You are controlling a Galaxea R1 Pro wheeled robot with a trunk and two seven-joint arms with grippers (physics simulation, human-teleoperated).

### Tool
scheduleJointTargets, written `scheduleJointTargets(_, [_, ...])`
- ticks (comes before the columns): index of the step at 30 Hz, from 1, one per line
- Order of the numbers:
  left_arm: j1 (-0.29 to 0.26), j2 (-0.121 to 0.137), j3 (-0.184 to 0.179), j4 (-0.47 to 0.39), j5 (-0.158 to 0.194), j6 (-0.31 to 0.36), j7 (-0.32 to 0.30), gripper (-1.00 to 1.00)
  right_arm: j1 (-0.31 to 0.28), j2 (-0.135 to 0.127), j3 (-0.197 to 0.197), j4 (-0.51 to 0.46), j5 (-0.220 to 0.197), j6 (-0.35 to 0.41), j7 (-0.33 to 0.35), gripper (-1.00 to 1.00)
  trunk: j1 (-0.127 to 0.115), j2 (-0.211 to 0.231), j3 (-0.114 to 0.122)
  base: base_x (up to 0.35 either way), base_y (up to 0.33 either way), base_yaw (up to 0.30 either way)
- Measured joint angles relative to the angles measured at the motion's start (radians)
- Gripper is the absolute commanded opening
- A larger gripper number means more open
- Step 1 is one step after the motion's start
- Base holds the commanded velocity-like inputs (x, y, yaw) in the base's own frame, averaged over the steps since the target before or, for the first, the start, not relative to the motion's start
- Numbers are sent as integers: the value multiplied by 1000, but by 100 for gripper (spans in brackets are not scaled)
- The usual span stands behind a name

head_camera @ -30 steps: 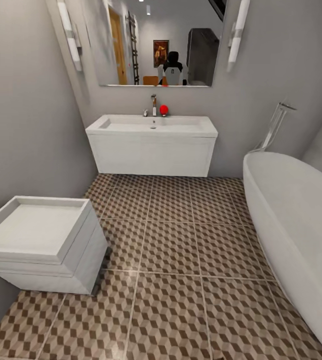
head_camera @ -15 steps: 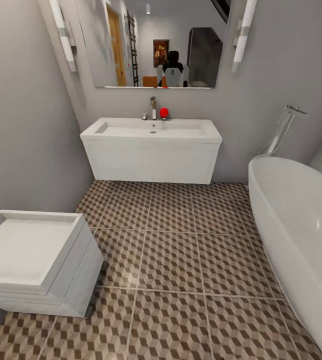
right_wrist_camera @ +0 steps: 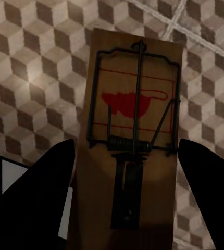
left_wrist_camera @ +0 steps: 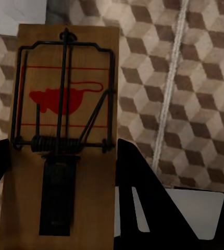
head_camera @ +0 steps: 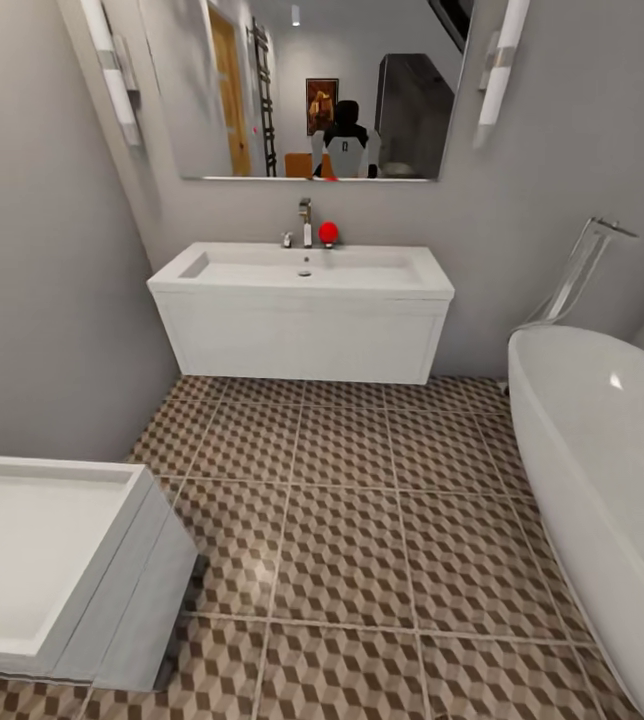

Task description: Take the four mousetraps from the cabinet in the bathroom and place them on the bathroom floor. Make sure all four end up on the same floor surface, and ensure that at least two of them are either under or directly next to the same bathroom sink.

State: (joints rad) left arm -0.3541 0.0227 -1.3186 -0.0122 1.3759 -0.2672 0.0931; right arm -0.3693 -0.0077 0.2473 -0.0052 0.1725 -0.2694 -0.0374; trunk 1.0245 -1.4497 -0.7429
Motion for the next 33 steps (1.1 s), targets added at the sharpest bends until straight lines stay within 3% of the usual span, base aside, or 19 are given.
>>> scheduleJointTargets(33, [0, 2, 0, 14, 0, 0, 2, -100, 0, 3, 1, 4, -2, 3, 0, -100, 0, 0, 0, 329, 5, 0])
